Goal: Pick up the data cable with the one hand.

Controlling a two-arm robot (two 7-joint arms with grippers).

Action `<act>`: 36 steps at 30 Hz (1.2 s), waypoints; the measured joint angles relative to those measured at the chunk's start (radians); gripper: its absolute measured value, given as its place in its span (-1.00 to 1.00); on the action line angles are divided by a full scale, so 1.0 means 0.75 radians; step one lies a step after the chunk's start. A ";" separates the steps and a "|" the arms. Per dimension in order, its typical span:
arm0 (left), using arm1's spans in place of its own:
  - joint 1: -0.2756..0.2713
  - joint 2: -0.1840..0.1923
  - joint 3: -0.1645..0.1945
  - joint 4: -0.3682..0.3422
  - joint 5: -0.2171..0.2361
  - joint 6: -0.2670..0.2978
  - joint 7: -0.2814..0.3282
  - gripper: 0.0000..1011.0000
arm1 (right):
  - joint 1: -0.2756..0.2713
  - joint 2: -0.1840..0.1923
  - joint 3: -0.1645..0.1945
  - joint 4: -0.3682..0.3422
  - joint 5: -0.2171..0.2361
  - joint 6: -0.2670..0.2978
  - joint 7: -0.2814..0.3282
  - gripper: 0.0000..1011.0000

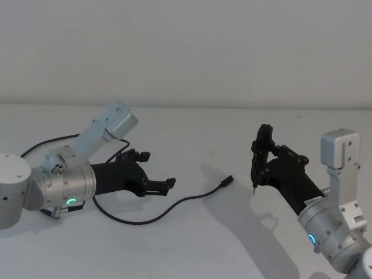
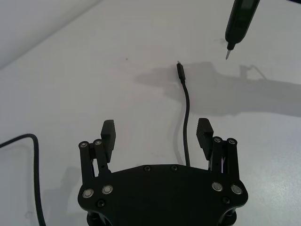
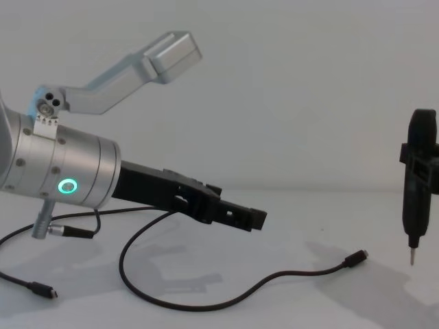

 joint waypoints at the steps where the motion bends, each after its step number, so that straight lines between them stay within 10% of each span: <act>1: -0.005 0.000 0.002 0.004 -0.002 0.008 -0.005 0.99 | 0.000 0.000 0.000 0.000 0.000 0.000 0.000 -0.46; 36: -0.125 -0.057 0.154 0.177 -0.001 0.053 -0.105 0.99 | 0.000 0.000 0.000 0.000 0.000 0.000 0.000 -0.46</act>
